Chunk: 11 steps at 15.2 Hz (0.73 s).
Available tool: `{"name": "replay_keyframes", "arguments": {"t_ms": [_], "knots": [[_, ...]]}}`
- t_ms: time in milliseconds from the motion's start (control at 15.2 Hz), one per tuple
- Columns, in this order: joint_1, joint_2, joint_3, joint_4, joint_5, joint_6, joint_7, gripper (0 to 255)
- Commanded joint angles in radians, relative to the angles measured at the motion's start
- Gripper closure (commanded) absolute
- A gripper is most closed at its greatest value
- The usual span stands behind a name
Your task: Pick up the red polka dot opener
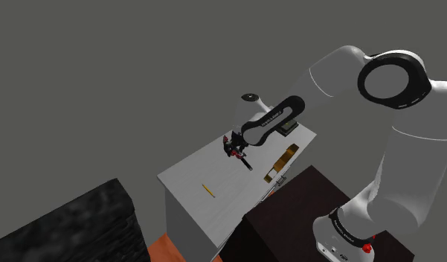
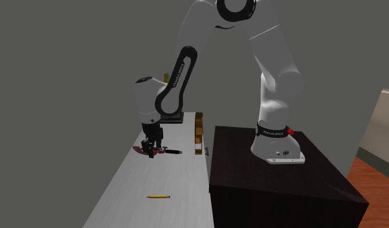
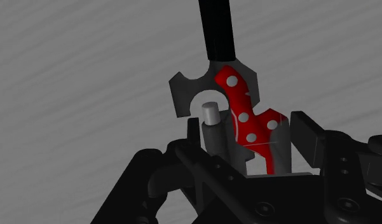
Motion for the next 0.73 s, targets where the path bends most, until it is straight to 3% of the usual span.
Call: {"name": "replay_keyframes", "arguments": {"t_ms": [0,660], "knots": [[-0.007,-0.027,0.007,-0.006,0.009,-0.021,-0.009,255],[-0.024,-0.13,0.031,-0.019,0.046,-0.109,-0.038,255]]}}
